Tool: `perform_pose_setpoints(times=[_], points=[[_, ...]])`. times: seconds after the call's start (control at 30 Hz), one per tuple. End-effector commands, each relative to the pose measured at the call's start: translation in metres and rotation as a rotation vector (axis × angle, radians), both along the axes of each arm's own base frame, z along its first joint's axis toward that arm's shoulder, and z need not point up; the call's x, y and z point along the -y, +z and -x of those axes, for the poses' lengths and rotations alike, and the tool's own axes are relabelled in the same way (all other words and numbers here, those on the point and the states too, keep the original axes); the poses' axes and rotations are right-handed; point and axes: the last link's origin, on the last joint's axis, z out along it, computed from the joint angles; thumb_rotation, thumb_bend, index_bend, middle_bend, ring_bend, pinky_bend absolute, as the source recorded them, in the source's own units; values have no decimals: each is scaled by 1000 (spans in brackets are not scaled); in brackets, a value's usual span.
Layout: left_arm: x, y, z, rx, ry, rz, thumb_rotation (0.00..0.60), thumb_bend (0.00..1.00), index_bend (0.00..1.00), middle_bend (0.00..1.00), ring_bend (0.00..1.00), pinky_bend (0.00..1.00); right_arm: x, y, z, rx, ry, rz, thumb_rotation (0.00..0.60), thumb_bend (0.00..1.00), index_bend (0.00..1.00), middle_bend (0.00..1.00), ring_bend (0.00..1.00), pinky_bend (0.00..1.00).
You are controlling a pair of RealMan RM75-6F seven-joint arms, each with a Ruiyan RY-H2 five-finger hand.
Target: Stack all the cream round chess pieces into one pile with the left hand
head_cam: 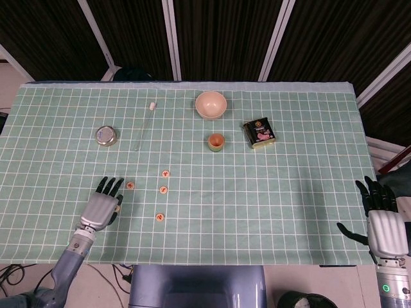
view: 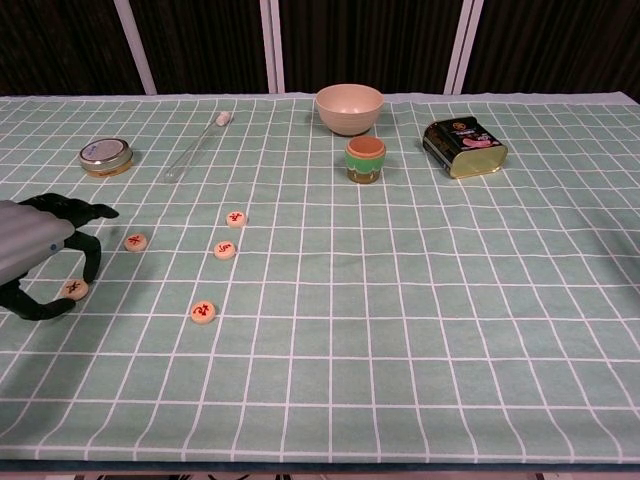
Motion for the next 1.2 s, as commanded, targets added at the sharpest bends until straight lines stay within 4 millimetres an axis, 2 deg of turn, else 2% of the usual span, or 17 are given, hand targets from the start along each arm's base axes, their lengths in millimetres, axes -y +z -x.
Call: perform_pose_setpoints(times=[0.03,0.2,0.43,0.87,1.2], points=[[-8,11,-8,20,-13,-39,600,323,516,31,0,0,0,0,0,1,-2,-1,600,232,89,14,1,0],[-34,24,-30,32,-30,-77,600,323,516,43,0,0,0,-1,0,5,-6,-3,600,232,89,14,1,0],[-62,20,-52,10,-45,-73,600,323,504,48,0,0,1,-2,0,1,-7,-6,600,233,90,14,1,0],[-74,-9,-43,-37,7,-51,600,323,501,48,0,0,1,-1,1,4,-13,-3,600,232,89,13,1,0],[-77,-21,-46,-66,-4,-51,600,323,484,48,0,0,2,-1,1,4,-15,-3,600,233,90,13,1,0]])
